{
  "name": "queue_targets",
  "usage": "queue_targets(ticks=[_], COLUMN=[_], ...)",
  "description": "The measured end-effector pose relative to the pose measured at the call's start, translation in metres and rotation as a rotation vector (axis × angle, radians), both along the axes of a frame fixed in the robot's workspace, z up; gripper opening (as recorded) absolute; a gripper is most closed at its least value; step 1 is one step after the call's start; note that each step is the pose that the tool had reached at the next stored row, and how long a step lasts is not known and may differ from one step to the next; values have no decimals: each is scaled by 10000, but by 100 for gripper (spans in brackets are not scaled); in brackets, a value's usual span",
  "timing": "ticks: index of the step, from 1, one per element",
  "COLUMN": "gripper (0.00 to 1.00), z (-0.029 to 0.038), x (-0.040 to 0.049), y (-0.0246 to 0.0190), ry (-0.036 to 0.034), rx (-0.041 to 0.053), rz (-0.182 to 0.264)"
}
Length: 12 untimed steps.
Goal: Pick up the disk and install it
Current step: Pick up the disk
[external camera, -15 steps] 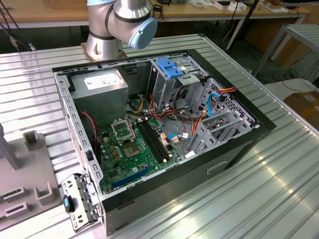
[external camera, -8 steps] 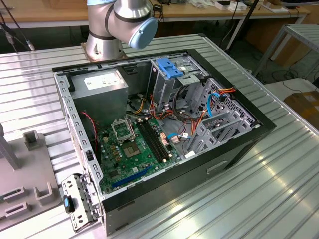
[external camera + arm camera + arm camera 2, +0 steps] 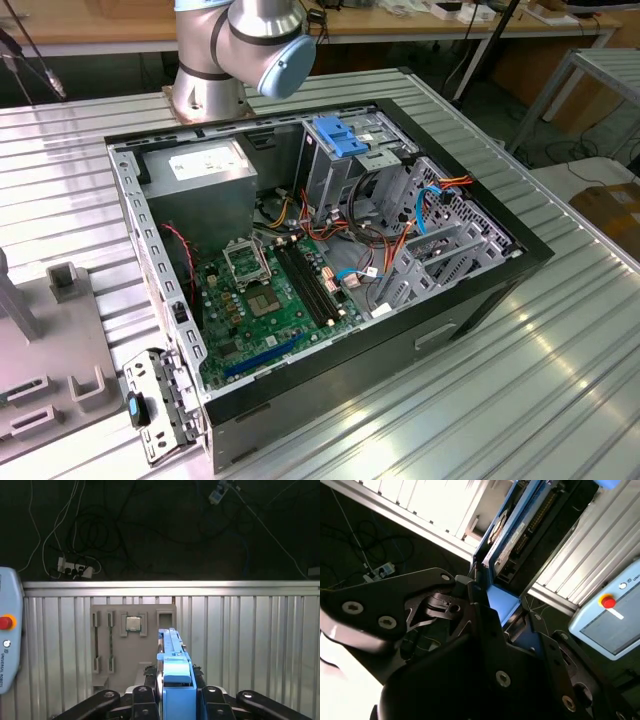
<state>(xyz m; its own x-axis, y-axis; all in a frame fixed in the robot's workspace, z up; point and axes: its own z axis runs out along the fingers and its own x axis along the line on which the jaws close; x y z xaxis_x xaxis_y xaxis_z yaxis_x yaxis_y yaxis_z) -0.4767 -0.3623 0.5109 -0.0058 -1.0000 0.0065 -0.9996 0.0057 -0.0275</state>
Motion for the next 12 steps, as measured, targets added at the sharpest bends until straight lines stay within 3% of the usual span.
queue_targets(ticks=[4,8,12], gripper=[37,37,37], z=[149,378,381], x=[0,0,1], y=[0,0,0], ry=[1,0,0], rx=[0,1,0], rz=[0,0,0])
